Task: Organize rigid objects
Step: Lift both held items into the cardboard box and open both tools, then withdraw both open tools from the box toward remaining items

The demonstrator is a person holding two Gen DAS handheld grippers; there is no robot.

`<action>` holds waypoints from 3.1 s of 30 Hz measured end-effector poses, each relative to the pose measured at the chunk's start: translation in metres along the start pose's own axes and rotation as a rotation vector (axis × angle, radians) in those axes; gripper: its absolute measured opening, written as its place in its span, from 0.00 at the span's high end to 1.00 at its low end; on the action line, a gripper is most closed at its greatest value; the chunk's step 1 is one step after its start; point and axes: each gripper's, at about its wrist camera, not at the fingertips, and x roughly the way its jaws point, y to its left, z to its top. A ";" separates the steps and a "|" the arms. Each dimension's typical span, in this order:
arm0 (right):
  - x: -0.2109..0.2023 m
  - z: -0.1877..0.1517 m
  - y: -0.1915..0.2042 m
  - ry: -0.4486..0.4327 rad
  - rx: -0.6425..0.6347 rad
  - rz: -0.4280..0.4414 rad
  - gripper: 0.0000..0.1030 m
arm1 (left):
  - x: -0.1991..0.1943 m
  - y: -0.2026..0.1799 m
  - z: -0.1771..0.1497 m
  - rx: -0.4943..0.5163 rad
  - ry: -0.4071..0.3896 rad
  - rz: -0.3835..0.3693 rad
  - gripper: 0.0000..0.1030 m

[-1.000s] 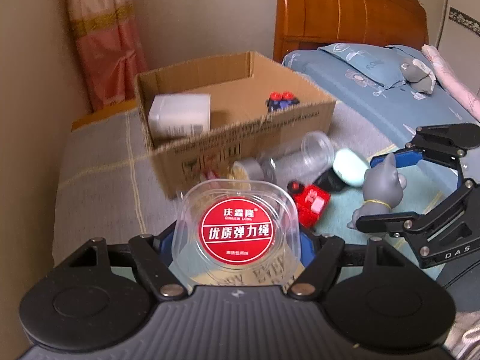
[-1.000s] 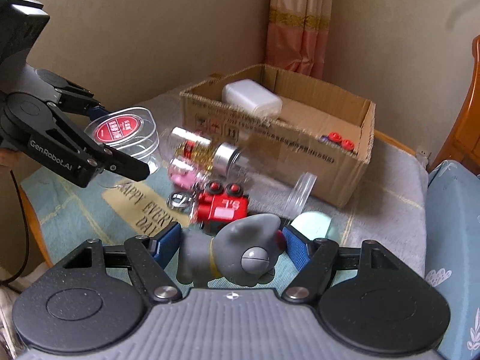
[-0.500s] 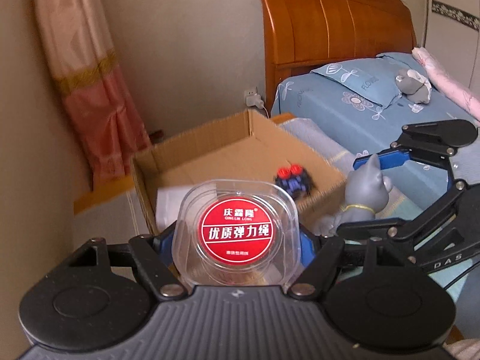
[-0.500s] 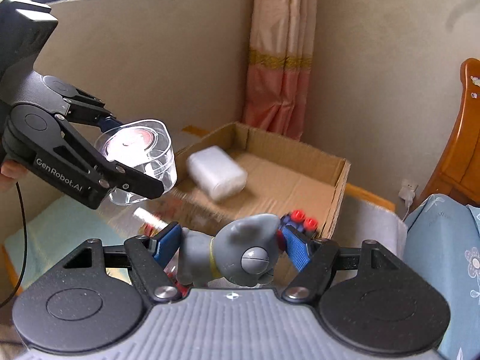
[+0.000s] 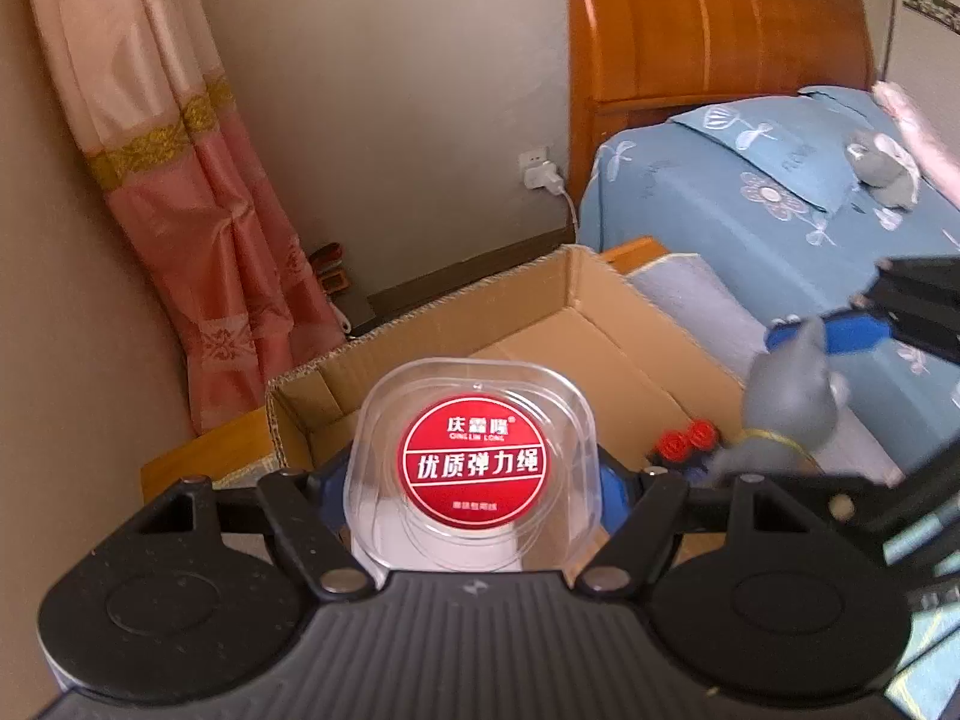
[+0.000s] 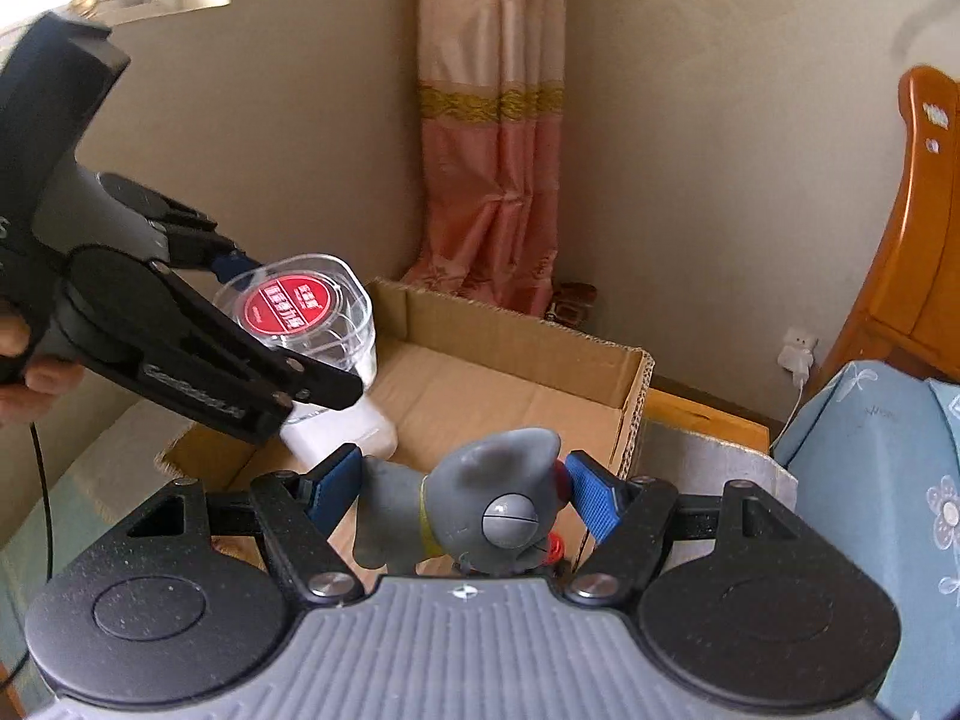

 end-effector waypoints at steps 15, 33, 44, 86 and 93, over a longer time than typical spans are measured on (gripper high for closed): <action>0.036 0.006 -0.012 0.037 0.023 -0.029 0.24 | 0.070 0.029 0.023 -0.093 0.025 0.083 0.20; 0.056 0.017 -0.032 0.015 0.155 -0.068 0.00 | 0.027 0.022 0.007 -0.048 -0.003 0.084 0.08; 0.012 -0.008 -0.007 0.004 0.124 -0.074 0.00 | -0.025 0.001 -0.019 -0.044 -0.069 0.096 0.03; -0.049 -0.182 0.084 -0.007 -0.032 -0.076 0.00 | -0.020 -0.052 -0.174 -0.357 0.067 0.048 0.02; -0.048 -0.180 0.088 -0.008 -0.045 -0.049 0.00 | -0.013 -0.043 -0.182 -0.416 0.052 0.045 0.04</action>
